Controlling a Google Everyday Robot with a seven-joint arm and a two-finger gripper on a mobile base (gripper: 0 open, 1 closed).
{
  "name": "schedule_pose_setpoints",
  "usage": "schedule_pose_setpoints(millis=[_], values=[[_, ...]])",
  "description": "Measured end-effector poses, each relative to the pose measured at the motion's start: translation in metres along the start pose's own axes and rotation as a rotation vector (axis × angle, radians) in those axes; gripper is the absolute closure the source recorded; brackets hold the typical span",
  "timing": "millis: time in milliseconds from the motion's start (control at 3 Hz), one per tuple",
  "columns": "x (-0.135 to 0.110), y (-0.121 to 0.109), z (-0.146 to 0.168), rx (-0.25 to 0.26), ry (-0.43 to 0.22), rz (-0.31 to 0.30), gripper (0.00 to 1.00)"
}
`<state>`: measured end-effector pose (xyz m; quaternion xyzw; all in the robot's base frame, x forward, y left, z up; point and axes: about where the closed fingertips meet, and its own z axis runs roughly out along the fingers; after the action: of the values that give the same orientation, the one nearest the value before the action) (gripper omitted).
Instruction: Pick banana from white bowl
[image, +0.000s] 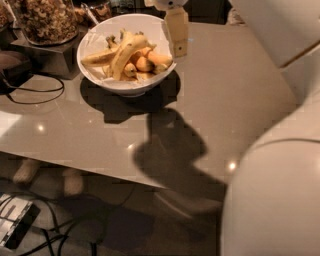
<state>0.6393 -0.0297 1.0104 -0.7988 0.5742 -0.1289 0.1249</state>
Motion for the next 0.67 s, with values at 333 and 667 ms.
schedule_pose_setpoints(millis=[333,667], values=[[-0.002,-0.019,0.005,0.013,0.017,-0.01,0.08],[0.0,-0.034,0.011,0.02,0.032,-0.015,0.17]])
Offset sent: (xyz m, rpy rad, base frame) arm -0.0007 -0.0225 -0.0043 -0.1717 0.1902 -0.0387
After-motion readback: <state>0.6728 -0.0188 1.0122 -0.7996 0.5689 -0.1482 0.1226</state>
